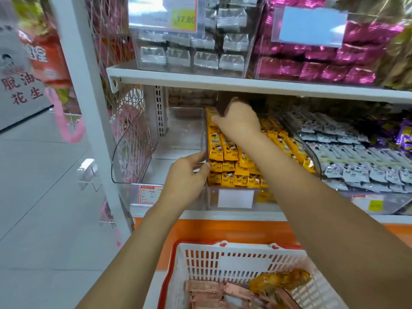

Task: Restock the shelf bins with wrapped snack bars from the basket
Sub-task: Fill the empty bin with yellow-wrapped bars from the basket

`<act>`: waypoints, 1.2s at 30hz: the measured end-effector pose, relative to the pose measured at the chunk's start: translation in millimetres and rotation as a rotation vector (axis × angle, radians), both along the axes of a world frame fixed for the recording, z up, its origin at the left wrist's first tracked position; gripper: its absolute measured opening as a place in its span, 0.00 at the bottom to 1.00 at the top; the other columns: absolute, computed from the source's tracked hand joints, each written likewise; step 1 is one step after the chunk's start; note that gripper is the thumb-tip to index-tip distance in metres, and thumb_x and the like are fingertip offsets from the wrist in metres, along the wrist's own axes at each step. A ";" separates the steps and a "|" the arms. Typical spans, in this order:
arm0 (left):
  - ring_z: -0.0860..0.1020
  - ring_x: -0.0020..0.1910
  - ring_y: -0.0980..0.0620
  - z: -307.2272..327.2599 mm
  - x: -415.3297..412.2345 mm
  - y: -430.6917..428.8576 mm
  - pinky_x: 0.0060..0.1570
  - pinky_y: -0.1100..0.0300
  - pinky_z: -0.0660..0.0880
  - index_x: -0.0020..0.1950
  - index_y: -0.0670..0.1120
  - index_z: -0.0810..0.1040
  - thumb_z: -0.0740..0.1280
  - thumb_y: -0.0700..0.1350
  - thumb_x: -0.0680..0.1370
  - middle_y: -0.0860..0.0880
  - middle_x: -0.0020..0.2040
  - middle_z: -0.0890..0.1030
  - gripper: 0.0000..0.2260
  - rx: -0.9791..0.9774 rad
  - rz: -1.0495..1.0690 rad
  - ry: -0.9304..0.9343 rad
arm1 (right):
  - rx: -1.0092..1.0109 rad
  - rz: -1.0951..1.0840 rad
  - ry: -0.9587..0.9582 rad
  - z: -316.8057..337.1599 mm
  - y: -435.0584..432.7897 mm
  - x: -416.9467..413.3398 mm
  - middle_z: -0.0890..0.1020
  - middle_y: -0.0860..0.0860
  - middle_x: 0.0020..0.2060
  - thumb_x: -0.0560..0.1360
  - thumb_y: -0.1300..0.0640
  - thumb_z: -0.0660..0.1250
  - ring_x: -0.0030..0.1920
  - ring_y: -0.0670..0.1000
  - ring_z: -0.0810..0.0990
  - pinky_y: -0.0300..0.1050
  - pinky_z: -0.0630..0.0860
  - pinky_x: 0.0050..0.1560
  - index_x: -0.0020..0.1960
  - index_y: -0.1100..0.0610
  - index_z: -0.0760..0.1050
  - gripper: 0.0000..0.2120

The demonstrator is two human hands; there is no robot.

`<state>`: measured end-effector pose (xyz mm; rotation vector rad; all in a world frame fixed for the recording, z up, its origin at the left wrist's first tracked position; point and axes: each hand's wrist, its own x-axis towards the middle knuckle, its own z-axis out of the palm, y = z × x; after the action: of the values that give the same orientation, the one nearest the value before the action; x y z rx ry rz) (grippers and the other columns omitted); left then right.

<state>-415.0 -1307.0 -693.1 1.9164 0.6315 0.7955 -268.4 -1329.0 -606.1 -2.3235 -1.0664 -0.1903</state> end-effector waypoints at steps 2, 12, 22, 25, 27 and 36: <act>0.79 0.39 0.56 -1.6 -7.9 -8.1 0.40 0.59 0.76 0.49 0.48 0.82 0.63 0.44 0.79 0.55 0.37 0.81 0.08 0.154 0.143 0.012 | -0.002 0.030 -0.033 4.0 -30.4 -15.2 0.79 0.52 0.43 0.76 0.52 0.67 0.46 0.54 0.80 0.45 0.74 0.41 0.44 0.56 0.73 0.08; 0.79 0.45 0.48 -82.6 -79.3 -69.3 0.40 0.57 0.72 0.46 0.45 0.77 0.60 0.50 0.80 0.46 0.44 0.81 0.11 0.506 -0.163 0.808 | -0.400 0.423 0.307 -102.4 -164.6 -74.5 0.79 0.52 0.38 0.75 0.49 0.70 0.37 0.50 0.76 0.47 0.73 0.39 0.45 0.57 0.73 0.11; 0.76 0.57 0.46 -152.0 -129.8 -87.0 0.53 0.55 0.74 0.62 0.40 0.71 0.58 0.50 0.81 0.43 0.61 0.74 0.16 0.412 -0.276 1.282 | -1.019 0.376 0.673 -325.9 -194.6 -130.8 0.70 0.52 0.31 0.78 0.54 0.64 0.30 0.49 0.67 0.40 0.64 0.30 0.33 0.56 0.69 0.15; 0.76 0.59 0.46 -154.8 -124.9 -82.1 0.57 0.56 0.74 0.67 0.38 0.68 0.57 0.48 0.81 0.42 0.64 0.73 0.18 0.413 -0.223 1.300 | -1.046 0.246 0.744 -412.9 -191.5 -148.2 0.79 0.54 0.45 0.76 0.51 0.64 0.39 0.50 0.74 0.39 0.72 0.38 0.47 0.59 0.74 0.11; 0.77 0.56 0.46 -157.9 -123.3 -79.6 0.54 0.57 0.75 0.65 0.38 0.70 0.57 0.47 0.81 0.42 0.60 0.76 0.16 0.399 -0.213 1.323 | -1.077 0.216 0.741 -502.9 -184.9 -153.0 0.80 0.52 0.46 0.75 0.45 0.62 0.40 0.50 0.76 0.40 0.69 0.32 0.54 0.61 0.74 0.19; 0.78 0.54 0.47 -159.9 -121.9 -75.5 0.51 0.57 0.75 0.66 0.39 0.67 0.55 0.48 0.82 0.43 0.58 0.77 0.17 0.474 -0.236 1.341 | -0.938 -0.142 0.913 -499.2 -170.8 -178.3 0.77 0.58 0.60 0.73 0.35 0.61 0.59 0.58 0.76 0.49 0.77 0.55 0.71 0.65 0.59 0.41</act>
<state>-537.0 -1382.5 -853.1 2.7722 0.9862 -0.6987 -446.7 -1499.8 -1105.2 -2.7074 -0.5248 1.4573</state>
